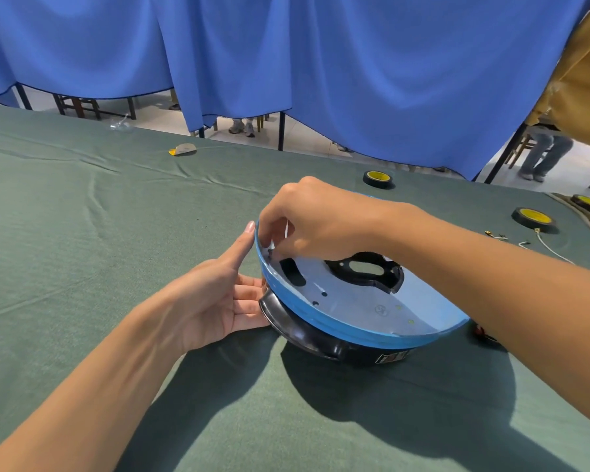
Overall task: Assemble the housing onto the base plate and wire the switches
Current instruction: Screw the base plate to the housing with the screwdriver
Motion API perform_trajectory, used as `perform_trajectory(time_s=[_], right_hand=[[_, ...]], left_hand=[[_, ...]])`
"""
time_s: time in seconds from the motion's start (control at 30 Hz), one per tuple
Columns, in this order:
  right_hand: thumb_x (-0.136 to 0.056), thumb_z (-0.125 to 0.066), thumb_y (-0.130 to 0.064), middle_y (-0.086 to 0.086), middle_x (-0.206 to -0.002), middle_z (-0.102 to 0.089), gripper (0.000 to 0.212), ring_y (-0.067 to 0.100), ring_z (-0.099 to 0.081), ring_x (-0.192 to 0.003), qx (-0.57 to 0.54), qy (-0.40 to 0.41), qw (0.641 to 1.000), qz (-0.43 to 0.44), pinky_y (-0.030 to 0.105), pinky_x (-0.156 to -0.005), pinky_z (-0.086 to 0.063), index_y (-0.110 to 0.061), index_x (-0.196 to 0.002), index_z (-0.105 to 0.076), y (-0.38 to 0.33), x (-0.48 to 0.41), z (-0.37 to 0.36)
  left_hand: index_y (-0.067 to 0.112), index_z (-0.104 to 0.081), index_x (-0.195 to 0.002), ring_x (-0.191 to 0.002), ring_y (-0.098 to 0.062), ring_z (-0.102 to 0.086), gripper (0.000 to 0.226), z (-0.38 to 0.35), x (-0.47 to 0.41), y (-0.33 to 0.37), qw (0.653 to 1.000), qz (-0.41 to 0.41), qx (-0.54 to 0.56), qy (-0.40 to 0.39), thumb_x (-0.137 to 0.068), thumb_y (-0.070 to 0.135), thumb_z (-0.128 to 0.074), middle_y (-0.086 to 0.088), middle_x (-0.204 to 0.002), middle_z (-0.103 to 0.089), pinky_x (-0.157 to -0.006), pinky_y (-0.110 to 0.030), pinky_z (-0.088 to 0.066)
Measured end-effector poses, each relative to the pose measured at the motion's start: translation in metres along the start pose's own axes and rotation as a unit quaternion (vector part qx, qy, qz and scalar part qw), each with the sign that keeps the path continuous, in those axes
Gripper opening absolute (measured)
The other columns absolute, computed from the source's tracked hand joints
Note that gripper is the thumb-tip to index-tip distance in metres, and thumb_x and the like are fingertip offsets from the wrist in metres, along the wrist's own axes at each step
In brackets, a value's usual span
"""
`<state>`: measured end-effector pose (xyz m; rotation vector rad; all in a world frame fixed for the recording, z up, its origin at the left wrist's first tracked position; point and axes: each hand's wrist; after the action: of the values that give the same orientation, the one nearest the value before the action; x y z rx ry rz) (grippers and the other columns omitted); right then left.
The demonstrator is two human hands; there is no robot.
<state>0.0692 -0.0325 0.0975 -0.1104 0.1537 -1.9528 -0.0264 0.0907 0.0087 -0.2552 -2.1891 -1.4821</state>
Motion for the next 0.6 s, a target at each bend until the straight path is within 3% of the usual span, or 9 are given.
perform_trajectory(time_s=[0.1, 0.2, 0.33, 0.43, 0.6], right_hand=[[-0.085, -0.069, -0.018, -0.007, -0.076, -0.067, 0.012, 0.014, -0.063, -0.075, 0.006, 0.014, 1.0, -0.001, 0.037, -0.071, -0.056, -0.028, -0.08, -0.071, -0.0019, -0.0013, -0.0033], [-0.089, -0.065, -0.03, -0.001, -0.072, -0.063, 0.018, 0.021, -0.061, -0.071, 0.031, 0.022, 0.999, -0.009, 0.041, -0.067, -0.055, -0.022, -0.073, -0.066, -0.0026, -0.0031, -0.0059], [-0.085, -0.07, -0.027, -0.01, -0.075, -0.065, 0.008, 0.011, -0.059, -0.075, 0.003, -0.001, 1.0, -0.002, 0.033, -0.069, -0.053, -0.03, -0.078, -0.067, -0.0015, 0.0005, -0.0002], [-0.086, -0.068, -0.018, -0.007, -0.077, -0.064, 0.011, 0.015, -0.062, -0.076, 0.017, 0.006, 1.0, -0.003, 0.036, -0.069, -0.056, -0.026, -0.079, -0.068, -0.0003, -0.0008, -0.0041], [-0.09, -0.064, -0.027, -0.001, -0.071, -0.058, 0.017, 0.023, -0.06, -0.069, 0.043, 0.033, 0.998, -0.012, 0.042, -0.063, -0.055, -0.021, -0.074, -0.062, -0.0021, -0.003, -0.0091]], left_hand=[[-0.003, -0.066, -0.092, -0.062, -0.023, -0.056, 0.081, -0.0006, 0.0009, 0.0005, 1.0, 0.001, -0.005, 0.008, -0.068, 0.074, -0.063, -0.018, -0.08, -0.061, -0.057, -0.031, -0.058], [-0.004, -0.064, -0.101, -0.068, -0.025, -0.057, 0.084, -0.0011, 0.002, 0.0011, 1.0, 0.004, -0.005, 0.013, -0.07, 0.074, -0.062, -0.021, -0.092, -0.06, -0.056, -0.031, -0.058], [-0.008, -0.063, -0.113, -0.069, -0.025, -0.059, 0.091, -0.0016, 0.0021, 0.0011, 1.0, 0.004, -0.004, 0.009, -0.072, 0.073, -0.061, -0.022, -0.096, -0.061, -0.056, -0.031, -0.058], [-0.008, -0.062, -0.113, -0.067, -0.025, -0.06, 0.09, -0.0021, 0.0018, 0.0012, 1.0, 0.003, -0.003, 0.011, -0.072, 0.072, -0.061, -0.022, -0.095, -0.06, -0.057, -0.032, -0.058], [-0.008, -0.065, -0.107, -0.066, -0.026, -0.064, 0.089, -0.0006, 0.0015, 0.0006, 1.0, 0.004, 0.004, 0.005, -0.07, 0.072, -0.062, -0.022, -0.093, -0.064, -0.058, -0.032, -0.058]])
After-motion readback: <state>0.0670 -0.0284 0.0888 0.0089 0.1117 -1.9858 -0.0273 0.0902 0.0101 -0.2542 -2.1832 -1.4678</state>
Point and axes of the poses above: each hand's wrist, its own x-axis away from the middle knuckle, its own z-axis out of the back of the hand, y = z × x
